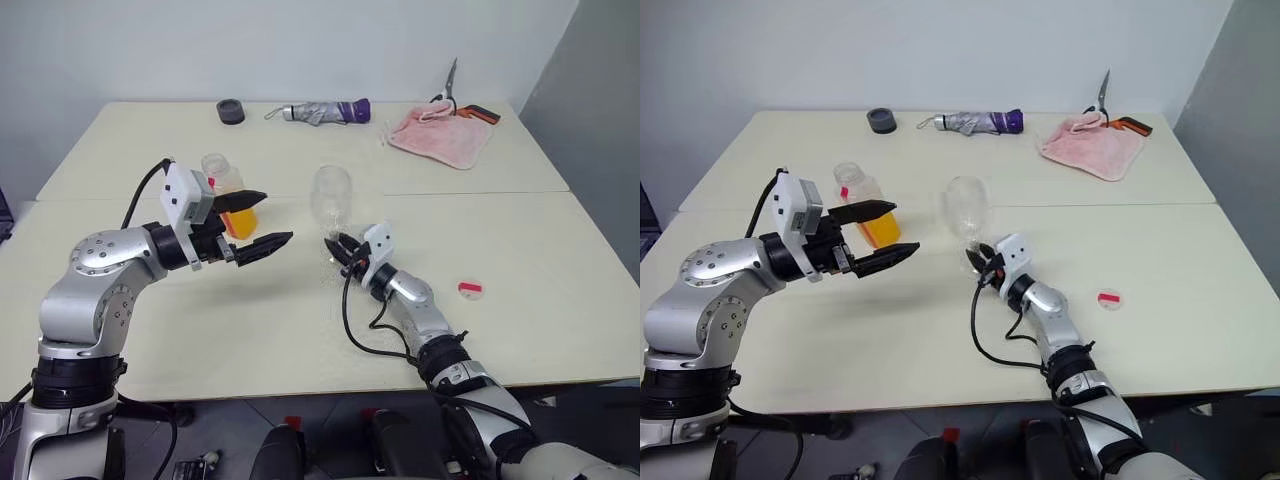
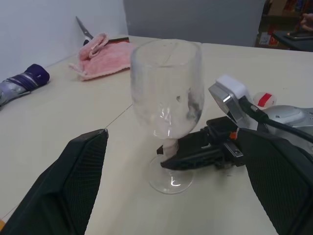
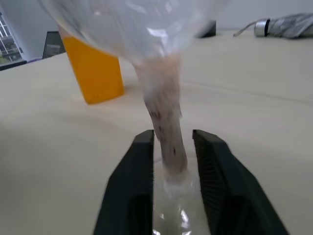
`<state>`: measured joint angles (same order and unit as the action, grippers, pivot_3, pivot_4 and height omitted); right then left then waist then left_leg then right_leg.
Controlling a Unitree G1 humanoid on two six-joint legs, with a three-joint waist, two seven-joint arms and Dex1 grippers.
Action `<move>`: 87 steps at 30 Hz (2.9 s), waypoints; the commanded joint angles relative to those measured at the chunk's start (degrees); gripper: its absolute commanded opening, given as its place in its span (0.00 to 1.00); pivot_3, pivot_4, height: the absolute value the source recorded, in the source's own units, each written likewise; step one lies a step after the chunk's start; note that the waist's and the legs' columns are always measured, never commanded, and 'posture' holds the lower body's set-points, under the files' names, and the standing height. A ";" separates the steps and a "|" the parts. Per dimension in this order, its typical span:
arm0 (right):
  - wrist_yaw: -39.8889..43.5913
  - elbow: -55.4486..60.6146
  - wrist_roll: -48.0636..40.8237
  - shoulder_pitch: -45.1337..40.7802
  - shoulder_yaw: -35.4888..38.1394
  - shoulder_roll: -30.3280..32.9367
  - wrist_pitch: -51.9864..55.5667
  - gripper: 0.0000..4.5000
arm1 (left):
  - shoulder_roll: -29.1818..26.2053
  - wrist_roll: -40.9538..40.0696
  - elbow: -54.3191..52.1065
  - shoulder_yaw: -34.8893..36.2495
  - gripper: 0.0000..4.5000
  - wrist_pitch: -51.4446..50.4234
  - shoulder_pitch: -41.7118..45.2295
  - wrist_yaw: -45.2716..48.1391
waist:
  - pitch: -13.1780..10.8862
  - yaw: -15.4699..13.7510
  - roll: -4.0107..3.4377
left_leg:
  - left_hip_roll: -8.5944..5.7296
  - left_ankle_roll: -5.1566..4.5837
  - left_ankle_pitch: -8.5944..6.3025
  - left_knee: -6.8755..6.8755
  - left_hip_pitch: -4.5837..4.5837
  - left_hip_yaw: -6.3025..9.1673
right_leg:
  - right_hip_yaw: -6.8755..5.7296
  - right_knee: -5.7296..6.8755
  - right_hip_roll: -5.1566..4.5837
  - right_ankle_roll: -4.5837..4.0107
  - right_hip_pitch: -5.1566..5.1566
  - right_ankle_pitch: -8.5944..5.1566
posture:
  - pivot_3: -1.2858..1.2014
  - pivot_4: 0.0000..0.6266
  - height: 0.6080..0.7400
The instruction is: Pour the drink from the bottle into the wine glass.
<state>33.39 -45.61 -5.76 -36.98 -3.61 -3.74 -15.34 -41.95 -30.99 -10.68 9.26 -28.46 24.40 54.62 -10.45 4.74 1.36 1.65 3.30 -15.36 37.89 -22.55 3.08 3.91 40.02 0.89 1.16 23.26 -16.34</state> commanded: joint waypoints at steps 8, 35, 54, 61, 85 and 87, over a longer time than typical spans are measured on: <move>2.15 6.08 -1.16 2.80 -0.33 0.58 2.98 0.99 | -0.24 -0.54 -1.30 0.69 1.00 1.10 -0.97 0.69 | 0.00 -0.03 0.00 | 0.00 0.00 0.00 0.00 -0.01 0.00 | 0.00 -0.01 0.00 0.00 0.00 0.00 | 0.52 0.24 1.00; 10.03 46.95 -6.15 22.42 -4.70 14.78 24.42 0.99 | 2.85 3.39 2.79 1.02 1.00 4.77 -10.70 -2.50 | -0.02 -0.90 -0.02 | -0.01 -0.02 -0.01 0.00 -0.08 -0.01 | 0.01 -0.08 -0.01 0.03 0.00 -0.02 | 0.52 0.24 1.00; 11.82 72.28 -11.63 25.19 -8.60 26.45 38.27 0.99 | 5.07 11.17 22.91 4.56 1.00 16.41 -4.45 -12.40 | 0.01 -2.07 0.04 | -0.09 -0.01 -0.01 0.07 -0.12 0.04 | -0.12 -0.09 0.03 0.05 0.00 -0.02 | 0.52 0.24 1.00; 11.26 72.76 -11.37 24.02 -9.70 27.14 38.18 0.99 | 5.13 13.45 31.00 3.01 1.00 18.82 2.72 -10.92 | 0.01 -2.12 0.04 | -0.11 -0.01 0.00 0.07 -0.12 0.06 | -0.16 -0.09 0.07 0.04 0.00 -0.02 | 0.52 0.24 1.00; 6.48 76.64 -17.59 21.88 -7.51 25.25 43.23 0.99 | 9.98 20.00 61.27 -1.07 1.00 34.13 23.58 -7.69 | 0.01 -2.29 0.05 | -0.17 -0.01 0.00 0.12 -0.23 0.18 | -0.30 -0.09 0.08 0.03 0.01 -0.01 | 0.52 0.24 1.00; 6.11 76.39 -18.31 20.85 -6.96 24.94 43.91 0.99 | 10.41 20.29 62.89 -1.03 1.00 35.00 24.71 -7.79 | 0.01 -2.29 0.05 | -0.17 -0.01 0.00 0.12 -0.24 0.20 | -0.31 -0.09 0.08 0.03 0.01 -0.01 | 0.52 0.24 1.00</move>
<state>39.90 28.27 -22.27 -14.69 -12.28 21.61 28.34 -31.48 -11.14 51.97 8.05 4.67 47.35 46.88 -10.43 2.45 1.41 1.48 3.29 -15.36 38.01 -22.80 3.27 3.60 39.92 0.97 1.19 23.28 -16.35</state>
